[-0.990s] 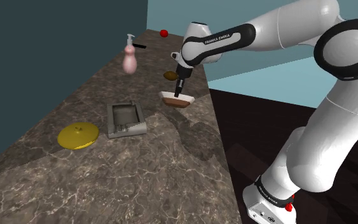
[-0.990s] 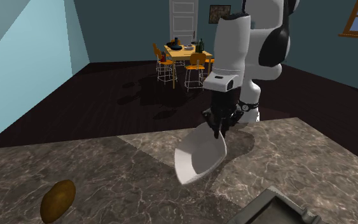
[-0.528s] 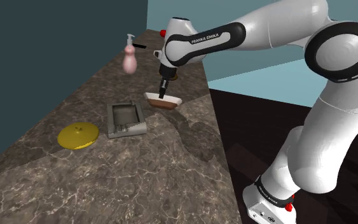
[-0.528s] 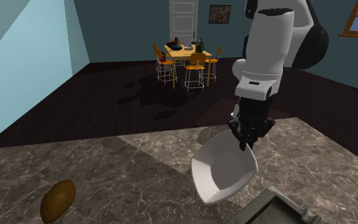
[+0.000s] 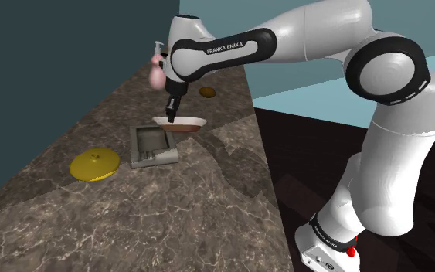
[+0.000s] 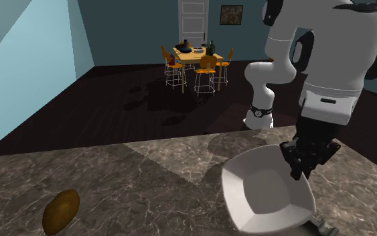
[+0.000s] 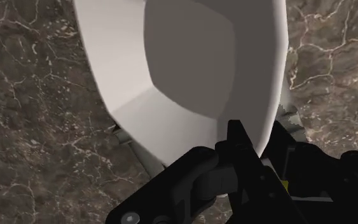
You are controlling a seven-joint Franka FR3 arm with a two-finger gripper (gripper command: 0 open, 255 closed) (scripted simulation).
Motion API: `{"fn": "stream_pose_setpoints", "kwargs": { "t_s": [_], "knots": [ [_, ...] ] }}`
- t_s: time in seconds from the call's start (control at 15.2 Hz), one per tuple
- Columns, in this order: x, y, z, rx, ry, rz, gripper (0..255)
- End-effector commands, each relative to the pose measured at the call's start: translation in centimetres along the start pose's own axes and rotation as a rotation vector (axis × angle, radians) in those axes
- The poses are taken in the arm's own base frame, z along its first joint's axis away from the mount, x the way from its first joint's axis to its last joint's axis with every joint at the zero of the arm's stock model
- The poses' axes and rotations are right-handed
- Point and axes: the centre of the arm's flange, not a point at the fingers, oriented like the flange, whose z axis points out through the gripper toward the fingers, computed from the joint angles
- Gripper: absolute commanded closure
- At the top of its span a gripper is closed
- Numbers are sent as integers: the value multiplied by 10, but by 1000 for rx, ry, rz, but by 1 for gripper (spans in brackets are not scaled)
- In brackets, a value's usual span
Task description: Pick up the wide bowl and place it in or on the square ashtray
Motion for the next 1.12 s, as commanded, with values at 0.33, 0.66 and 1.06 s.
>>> {"fn": "stream_pose_setpoints", "kwargs": {
  "t_s": [0.33, 0.66, 1.06],
  "knots": [
    [75, -57, -4, 1, 1, -1, 255],
    [87, -67, 12, 1, 1, -1, 255],
    [84, -68, 43, 1, 1, -1, 255]
  ]
}}
